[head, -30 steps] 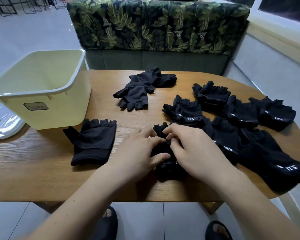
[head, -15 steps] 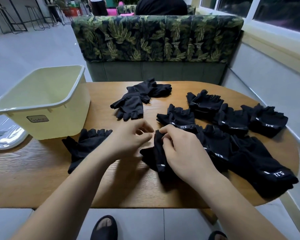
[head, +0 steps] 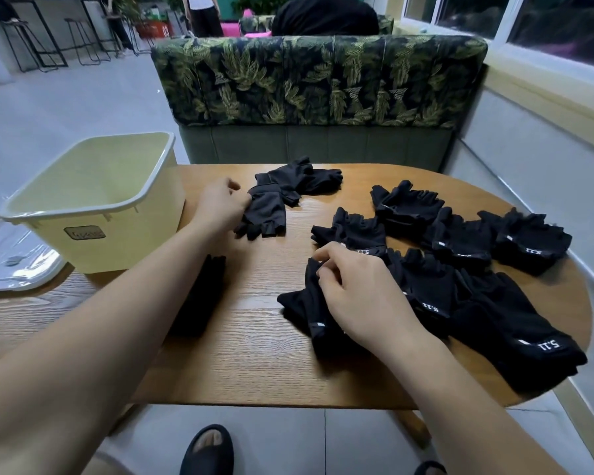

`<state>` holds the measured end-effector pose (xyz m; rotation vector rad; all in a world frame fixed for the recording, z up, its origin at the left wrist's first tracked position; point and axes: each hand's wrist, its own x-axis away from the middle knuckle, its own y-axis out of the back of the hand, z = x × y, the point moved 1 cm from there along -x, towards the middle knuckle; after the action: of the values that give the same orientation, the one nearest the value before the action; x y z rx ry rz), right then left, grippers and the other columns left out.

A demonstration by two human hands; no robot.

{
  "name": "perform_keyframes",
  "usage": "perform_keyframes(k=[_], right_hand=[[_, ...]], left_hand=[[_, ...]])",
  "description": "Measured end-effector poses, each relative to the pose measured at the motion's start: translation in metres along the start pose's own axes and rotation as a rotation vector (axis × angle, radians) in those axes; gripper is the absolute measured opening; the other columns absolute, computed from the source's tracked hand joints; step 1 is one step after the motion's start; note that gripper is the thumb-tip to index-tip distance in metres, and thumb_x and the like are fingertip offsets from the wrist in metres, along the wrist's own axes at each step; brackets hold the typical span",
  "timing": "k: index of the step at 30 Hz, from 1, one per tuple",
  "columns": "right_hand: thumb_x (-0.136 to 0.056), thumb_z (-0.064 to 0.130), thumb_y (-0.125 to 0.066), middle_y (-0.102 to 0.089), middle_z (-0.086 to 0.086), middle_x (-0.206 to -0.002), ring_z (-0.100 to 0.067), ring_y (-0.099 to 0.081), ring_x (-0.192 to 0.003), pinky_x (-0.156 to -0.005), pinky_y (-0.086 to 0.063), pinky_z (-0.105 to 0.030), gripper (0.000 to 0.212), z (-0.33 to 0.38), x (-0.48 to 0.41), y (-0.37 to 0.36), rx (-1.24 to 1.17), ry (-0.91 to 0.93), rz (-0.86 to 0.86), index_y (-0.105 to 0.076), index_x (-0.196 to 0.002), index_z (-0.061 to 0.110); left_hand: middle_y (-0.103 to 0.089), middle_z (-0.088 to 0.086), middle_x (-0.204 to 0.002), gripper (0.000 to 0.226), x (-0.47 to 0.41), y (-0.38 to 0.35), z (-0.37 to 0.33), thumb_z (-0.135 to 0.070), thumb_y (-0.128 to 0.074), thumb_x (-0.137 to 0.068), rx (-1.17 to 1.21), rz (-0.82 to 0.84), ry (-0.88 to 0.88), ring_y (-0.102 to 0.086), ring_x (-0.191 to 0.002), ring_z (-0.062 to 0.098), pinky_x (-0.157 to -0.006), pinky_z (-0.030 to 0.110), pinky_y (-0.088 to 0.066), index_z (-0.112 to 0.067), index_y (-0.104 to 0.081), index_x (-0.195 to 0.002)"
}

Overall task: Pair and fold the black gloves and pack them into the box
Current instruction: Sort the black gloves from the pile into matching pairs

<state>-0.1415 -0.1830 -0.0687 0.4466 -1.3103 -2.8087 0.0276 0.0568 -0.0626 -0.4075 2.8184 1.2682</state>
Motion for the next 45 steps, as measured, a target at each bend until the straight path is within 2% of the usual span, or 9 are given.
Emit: perform_keyframes(k=[3, 8, 12, 15, 26, 31, 37, 40, 45], right_hand=[[-0.105, 0.022, -0.053, -0.075, 0.01, -0.1, -0.014, -0.069, -0.094, -0.086, -0.057, -0.04, 0.023, 0.002, 0.0, 0.0, -0.004, 0.009, 0.004, -0.067, -0.123, 0.025], [-0.105, 0.022, -0.054, -0.074, 0.009, -0.097, -0.013, -0.068, -0.086, -0.08, -0.058, -0.041, 0.021, 0.003, -0.001, 0.0, -0.013, 0.011, 0.008, -0.067, -0.121, 0.025], [-0.106, 0.023, -0.055, -0.074, 0.008, -0.098, -0.003, -0.055, -0.066, -0.068, -0.048, -0.029, 0.022, 0.002, -0.003, 0.001, -0.036, 0.011, 0.012, -0.068, -0.123, 0.025], [-0.106, 0.024, -0.056, -0.074, 0.009, -0.097, -0.001, -0.054, -0.059, -0.063, -0.042, -0.024, 0.021, 0.002, -0.004, 0.004, -0.072, 0.003, 0.006, -0.068, -0.122, 0.027], [-0.104, 0.03, -0.062, -0.072, 0.018, -0.102, 0.01, -0.063, -0.098, -0.084, -0.052, -0.012, 0.022, 0.006, -0.01, 0.0, -0.25, -0.081, 0.025, -0.069, -0.125, 0.031], [-0.106, 0.044, -0.06, -0.08, 0.004, -0.108, -0.014, -0.077, -0.098, -0.094, -0.063, -0.048, 0.03, 0.012, -0.014, -0.008, -0.656, -0.262, 0.051, -0.07, -0.126, 0.024], [-0.108, 0.045, -0.054, -0.078, -0.012, -0.124, -0.03, -0.074, -0.116, -0.106, -0.056, -0.047, 0.041, 0.028, -0.009, -0.004, -1.296, -0.443, 0.281, -0.078, -0.125, 0.016], [-0.107, 0.031, -0.057, -0.074, -0.02, -0.129, -0.037, -0.071, -0.122, -0.11, -0.054, -0.053, 0.037, 0.026, -0.009, -0.002, -1.353, -0.446, 0.262, -0.074, -0.13, 0.007], [-0.106, 0.016, -0.059, -0.076, -0.022, -0.124, -0.041, -0.073, -0.116, -0.099, -0.06, -0.058, 0.028, 0.019, -0.011, 0.003, -1.29, -0.426, 0.159, -0.072, -0.128, 0.004]], left_hand=[[-0.07, 0.007, -0.108, 0.047, -0.005, -0.003, 0.006, -0.035, -0.063, -0.104, 0.033, 0.042, 0.161, -0.061, -0.062, 0.015, -0.052, 0.027, -0.041, -0.012, -0.051, -0.142], [-0.073, 0.008, -0.117, 0.044, -0.009, -0.003, 0.015, -0.042, -0.074, -0.095, 0.03, 0.037, 0.203, -0.075, -0.092, 0.031, -0.074, 0.036, -0.06, -0.016, -0.063, -0.129], [-0.072, 0.014, -0.092, 0.018, -0.011, -0.006, 0.017, -0.017, -0.075, -0.097, 0.292, 0.112, 0.278, -0.065, -0.068, 0.025, -0.062, 0.036, -0.06, -0.01, -0.073, -0.114], [-0.076, 0.008, -0.108, 0.021, -0.014, -0.002, 0.019, -0.015, -0.078, -0.095, 0.446, 0.136, 0.281, -0.07, -0.088, 0.018, -0.07, 0.029, -0.056, -0.015, -0.076, -0.116], [-0.069, 0.014, -0.099, 0.023, 0.072, 0.052, 0.002, -0.008, -0.064, -0.103, 0.754, 0.355, -0.032, -0.056, -0.075, 0.026, -0.056, 0.03, -0.037, -0.006, -0.074, -0.124], [-0.073, 0.013, -0.117, 0.029, 0.114, 0.07, -0.012, -0.01, -0.064, -0.101, 0.918, 0.507, -0.053, -0.063, -0.104, 0.027, -0.083, 0.039, -0.048, -0.01, -0.073, -0.128], [-0.071, 0.016, -0.115, 0.032, 0.146, 0.067, -0.018, -0.011, -0.066, -0.096, 0.959, 0.532, -0.1, -0.058, -0.101, 0.031, -0.081, 0.042, -0.045, -0.013, -0.076, -0.127], [-0.076, 0.014, -0.124, 0.036, 0.149, 0.061, -0.015, -0.007, -0.067, -0.095, 0.914, 0.526, -0.115, -0.071, -0.106, 0.022, -0.087, 0.027, -0.06, -0.012, -0.073, -0.131], [-0.077, 0.011, -0.125, 0.036, 0.142, 0.056, -0.004, -0.006, -0.07, -0.098, 0.807, 0.507, -0.123, -0.072, -0.118, 0.03, -0.103, 0.039, -0.057, -0.017, -0.072, -0.131]])
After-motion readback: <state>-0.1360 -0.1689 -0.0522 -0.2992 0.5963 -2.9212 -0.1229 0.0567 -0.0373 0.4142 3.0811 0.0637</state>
